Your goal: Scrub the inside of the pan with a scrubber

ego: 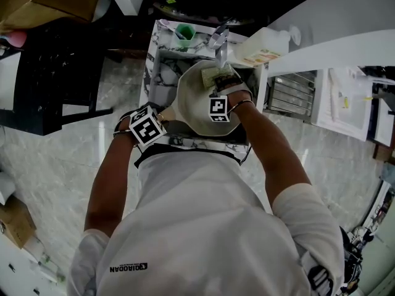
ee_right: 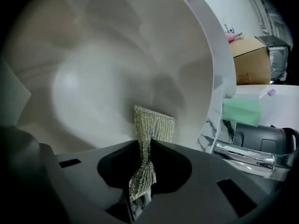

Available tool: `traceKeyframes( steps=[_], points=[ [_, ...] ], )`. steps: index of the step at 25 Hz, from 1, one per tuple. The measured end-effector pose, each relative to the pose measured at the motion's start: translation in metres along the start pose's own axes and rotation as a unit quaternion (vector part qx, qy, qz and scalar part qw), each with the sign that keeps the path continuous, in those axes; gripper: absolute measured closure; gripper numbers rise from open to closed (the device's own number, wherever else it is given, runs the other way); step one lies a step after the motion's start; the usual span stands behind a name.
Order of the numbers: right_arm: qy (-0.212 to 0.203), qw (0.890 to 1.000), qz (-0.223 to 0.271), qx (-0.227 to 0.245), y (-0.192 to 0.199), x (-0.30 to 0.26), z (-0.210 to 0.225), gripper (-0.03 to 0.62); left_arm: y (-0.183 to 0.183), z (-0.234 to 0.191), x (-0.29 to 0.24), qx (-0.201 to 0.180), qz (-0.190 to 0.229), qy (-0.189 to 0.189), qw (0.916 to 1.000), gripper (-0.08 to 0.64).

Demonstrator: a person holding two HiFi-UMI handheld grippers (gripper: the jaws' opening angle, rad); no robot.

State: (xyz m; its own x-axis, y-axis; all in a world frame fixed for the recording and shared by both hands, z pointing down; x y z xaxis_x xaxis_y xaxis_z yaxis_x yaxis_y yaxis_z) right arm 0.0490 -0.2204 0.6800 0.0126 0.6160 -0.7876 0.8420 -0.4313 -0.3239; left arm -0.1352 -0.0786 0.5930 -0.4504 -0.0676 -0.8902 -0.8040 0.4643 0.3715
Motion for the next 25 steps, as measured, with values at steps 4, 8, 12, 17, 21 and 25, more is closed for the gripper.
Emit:
traceKeyframes(
  steps=[4,8,12,17,21,25],
  points=[
    [-0.017,1.000,-0.016,-0.001,0.004,-0.009,-0.005,0.512,0.000,-0.001,0.000,0.002,-0.001,0.002,1.0000,0.380],
    [-0.036,0.998,-0.043,-0.006,0.016,-0.014,-0.012,0.511,0.001,-0.001,-0.001,0.002,-0.001,0.002,1.0000,0.380],
    [-0.061,0.995,-0.074,-0.027,0.029,-0.015,-0.020,0.511,0.000,0.000,0.000,0.003,-0.002,0.003,1.0000,0.379],
    [-0.091,0.990,-0.093,-0.055,0.035,-0.013,-0.029,0.511,0.000,-0.001,-0.001,0.004,-0.001,0.004,1.0000,0.379],
    [-0.119,0.984,-0.109,-0.071,0.039,-0.010,-0.040,0.511,0.000,-0.001,-0.001,0.002,-0.001,0.002,1.0000,0.379],
    [-0.153,0.977,-0.123,-0.085,0.042,-0.005,-0.055,0.511,0.000,-0.001,-0.001,0.003,-0.002,0.003,1.0000,0.379]
  ],
)
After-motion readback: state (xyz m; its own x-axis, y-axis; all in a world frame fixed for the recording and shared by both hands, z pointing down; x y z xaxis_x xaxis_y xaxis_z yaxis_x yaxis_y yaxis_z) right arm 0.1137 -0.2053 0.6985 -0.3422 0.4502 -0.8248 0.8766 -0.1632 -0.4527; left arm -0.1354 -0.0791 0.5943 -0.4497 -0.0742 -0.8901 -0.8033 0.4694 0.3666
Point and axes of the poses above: the fingertips, and each gripper's own axes: x backward along the fingers, z to its right, y out of its underside, the point moved 4 cm from there along x, backward along the fingers, and after that the axes turned 1 degree about y, right-handed, at the moved point
